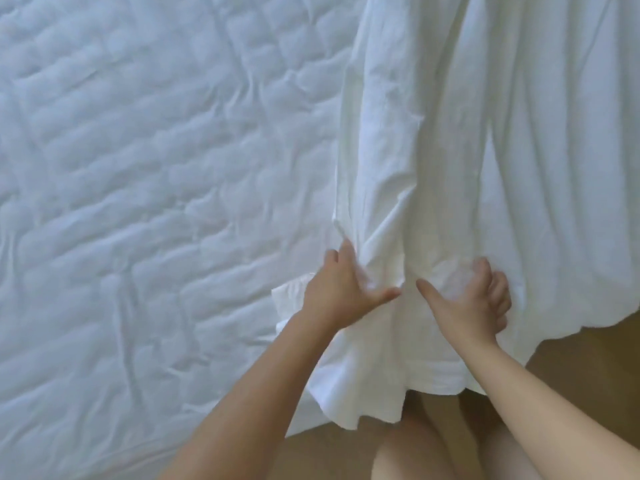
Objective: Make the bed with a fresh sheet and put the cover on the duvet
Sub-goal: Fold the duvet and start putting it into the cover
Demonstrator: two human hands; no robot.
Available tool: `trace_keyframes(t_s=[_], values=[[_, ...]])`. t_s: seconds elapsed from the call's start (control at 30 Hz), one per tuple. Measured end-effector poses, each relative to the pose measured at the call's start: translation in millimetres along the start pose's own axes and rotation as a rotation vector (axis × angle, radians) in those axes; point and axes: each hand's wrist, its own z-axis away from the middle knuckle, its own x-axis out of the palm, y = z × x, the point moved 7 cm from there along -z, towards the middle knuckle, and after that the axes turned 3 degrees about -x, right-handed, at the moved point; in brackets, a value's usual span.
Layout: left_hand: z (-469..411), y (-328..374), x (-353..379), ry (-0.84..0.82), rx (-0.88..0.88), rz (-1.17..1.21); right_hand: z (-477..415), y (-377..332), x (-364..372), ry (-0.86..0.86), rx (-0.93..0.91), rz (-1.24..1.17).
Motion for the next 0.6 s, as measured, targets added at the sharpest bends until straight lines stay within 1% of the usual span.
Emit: trace_keyframes(t_s=[0.03, 0.07, 0.1, 0.17, 0.23, 0.3, 0.37, 0.43, 0.5, 0.53, 0.6], values=[[-7.4, -2.0, -16.1, 0.137, -0.03, -0.087, -3.9, 5.3, -3.5, 0.006, 0.026, 0.014], [-13.9, -5.9, -29.0, 0.229, -0.076, -0.093, -8.5, 10.2, -6.1, 0.005, 0.059, 0.032], [-19.1, -9.1, -33.4, 0.255, -0.121, -0.018, -13.1, 15.5, -8.9, 0.0, 0.102, 0.044], [-22.7, -6.7, -17.0, 0.193, -0.186, 0.179, -20.1, 23.9, -11.2, -0.009, 0.194, 0.037], [-13.7, 10.5, 18.0, 0.117, -0.21, 0.286, -25.3, 27.1, -10.8, -0.012, 0.239, 0.022], [-3.8, 30.5, 49.5, 0.093, -0.248, 0.327, -30.2, 25.7, -12.5, -0.003, 0.228, 0.015], [-3.9, 47.4, 72.4, 0.093, -0.308, 0.393, -34.0, 24.2, -17.7, -0.012, 0.176, 0.006], [-8.7, 69.3, 88.8, 0.062, -0.339, 0.502, -37.8, 22.8, -26.1, -0.106, 0.115, -0.039], [-11.0, 101.2, 106.8, -0.04, -0.253, 0.509, -43.9, 27.8, -47.7, -0.181, 0.049, -0.065], [-9.5, 116.4, 115.4, -0.093, -0.185, 0.487, -47.2, 32.9, -64.5, -0.173, 0.028, -0.081], [-4.9, 137.6, 130.3, -0.151, -0.084, 0.435, -50.8, 46.8, -102.8, -0.084, 0.015, -0.156]])
